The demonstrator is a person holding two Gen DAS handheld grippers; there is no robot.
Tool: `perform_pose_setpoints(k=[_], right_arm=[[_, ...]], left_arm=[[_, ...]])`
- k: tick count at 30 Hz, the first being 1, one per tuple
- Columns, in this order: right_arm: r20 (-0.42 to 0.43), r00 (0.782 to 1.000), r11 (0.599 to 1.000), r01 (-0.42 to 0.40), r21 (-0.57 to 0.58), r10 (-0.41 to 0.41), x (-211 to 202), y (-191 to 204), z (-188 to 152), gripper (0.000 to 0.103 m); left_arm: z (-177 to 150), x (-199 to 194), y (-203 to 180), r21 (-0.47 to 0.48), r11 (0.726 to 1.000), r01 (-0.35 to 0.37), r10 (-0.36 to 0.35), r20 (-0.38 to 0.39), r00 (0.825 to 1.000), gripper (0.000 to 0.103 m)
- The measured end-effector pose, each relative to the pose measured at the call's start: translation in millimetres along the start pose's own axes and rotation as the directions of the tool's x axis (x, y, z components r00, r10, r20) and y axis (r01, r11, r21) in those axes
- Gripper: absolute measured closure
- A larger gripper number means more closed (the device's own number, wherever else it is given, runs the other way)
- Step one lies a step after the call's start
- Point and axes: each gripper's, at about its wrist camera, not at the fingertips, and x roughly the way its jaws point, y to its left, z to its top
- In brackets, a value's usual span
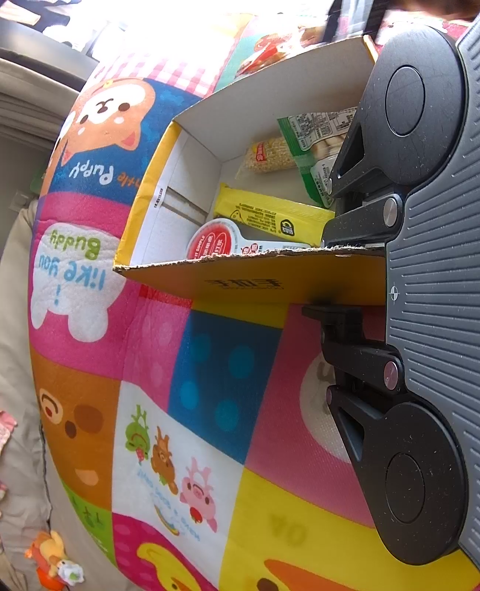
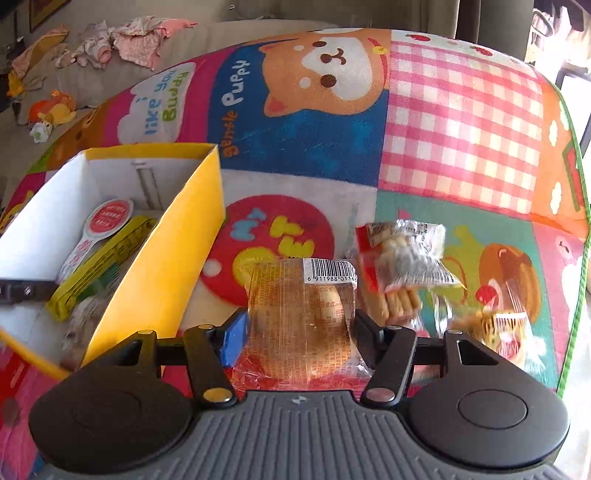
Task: Organize objects
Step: 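Move the right gripper to the clear-wrapped round bun and grasp it, then carry the round bun over the yellow box and release it inside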
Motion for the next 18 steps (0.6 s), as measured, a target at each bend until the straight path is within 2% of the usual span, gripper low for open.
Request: perform_pose_setpoints(k=[3,10,18], right_arm=[[-0.017,0.998,0.998,-0.055,-0.008,0.054,-25.1,4.2,-25.7,0.043],[-0.052,0.994,0.995,-0.1,0.006,0.1,-66.5,7.8,-67.5,0.043],[-0.059,0.995,0.996,-0.085,-0.008,0.084,-74.4,18.3,-76.9,0.04]], left_arm=[[0.0,0.2,0.0,-0.003,1.0,0.001,-0.001,0.0,1.0,0.086],[0.1,0.1,0.3,-0.004,1.0,0.002,-0.002,0.0,1.0,0.086],[-0.1,0.0,0.7,-0.005,1.0,0.003,-0.003,0.0,1.0,0.086]])
